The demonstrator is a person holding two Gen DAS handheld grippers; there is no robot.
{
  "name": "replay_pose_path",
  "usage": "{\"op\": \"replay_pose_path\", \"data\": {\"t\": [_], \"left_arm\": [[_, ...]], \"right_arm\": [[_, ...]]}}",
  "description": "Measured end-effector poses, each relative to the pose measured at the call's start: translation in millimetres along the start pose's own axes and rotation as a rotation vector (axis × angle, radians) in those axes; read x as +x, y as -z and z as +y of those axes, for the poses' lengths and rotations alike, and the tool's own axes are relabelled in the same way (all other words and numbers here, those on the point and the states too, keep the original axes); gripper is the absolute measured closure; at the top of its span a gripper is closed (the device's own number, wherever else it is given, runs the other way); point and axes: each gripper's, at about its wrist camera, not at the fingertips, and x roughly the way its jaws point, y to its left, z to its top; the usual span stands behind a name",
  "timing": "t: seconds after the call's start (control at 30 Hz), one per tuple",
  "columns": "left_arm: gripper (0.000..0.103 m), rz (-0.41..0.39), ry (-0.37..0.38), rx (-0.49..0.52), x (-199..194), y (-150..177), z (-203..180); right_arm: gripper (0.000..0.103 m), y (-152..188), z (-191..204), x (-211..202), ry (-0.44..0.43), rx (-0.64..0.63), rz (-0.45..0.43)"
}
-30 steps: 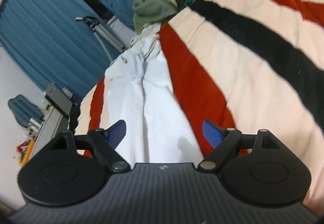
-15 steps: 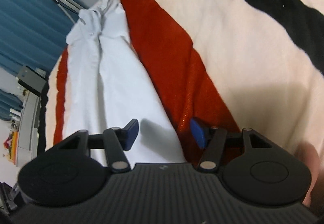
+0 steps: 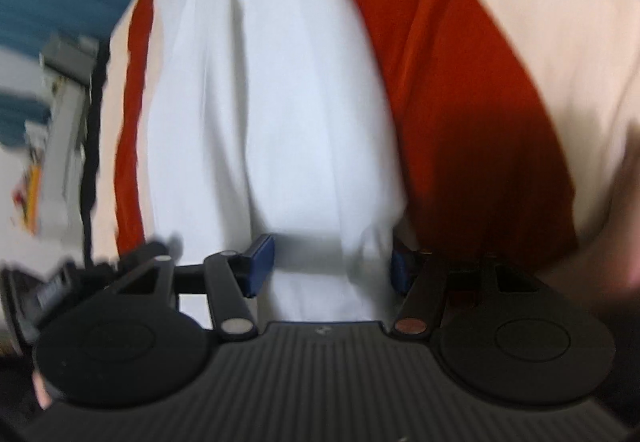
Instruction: Fold clothes
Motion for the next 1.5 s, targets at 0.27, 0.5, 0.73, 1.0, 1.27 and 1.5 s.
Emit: {"op": "replay_pose_path", "data": {"t": [0.27,0.5,0.73,1.0,1.27,1.5], "left_arm": [[0.072,-0.010,-0.009,0.019,-3,16,-2],[0.098,-0.085,0.120,-0.119,-22,9,6],[0.099,-0.210,0.217,-0.087,-79,9,-25],[0.100,-0.352,0.297,-0.008,-177,28,-75],[0.100,-0.339,0.231,-0.038,-198,54,-68],[0.100,-0.402,0.167,-0.038,-165,-21,-71]], "right_arm": [[0.085,16,-3,-24,0.039,0.055,-0.129],[0.091,21,-14,-51,-0.083,0.073,-0.267],[0.095,13,-13,-127,-0.236,0.019,-0.461],[0.097,22,25,-214,-0.310,-0.120,-0.560],[0.097,48,16,-209,-0.287,-0.097,-0.493],[0.097,-29,25,-154,-0.251,-0.053,-0.506]]}}
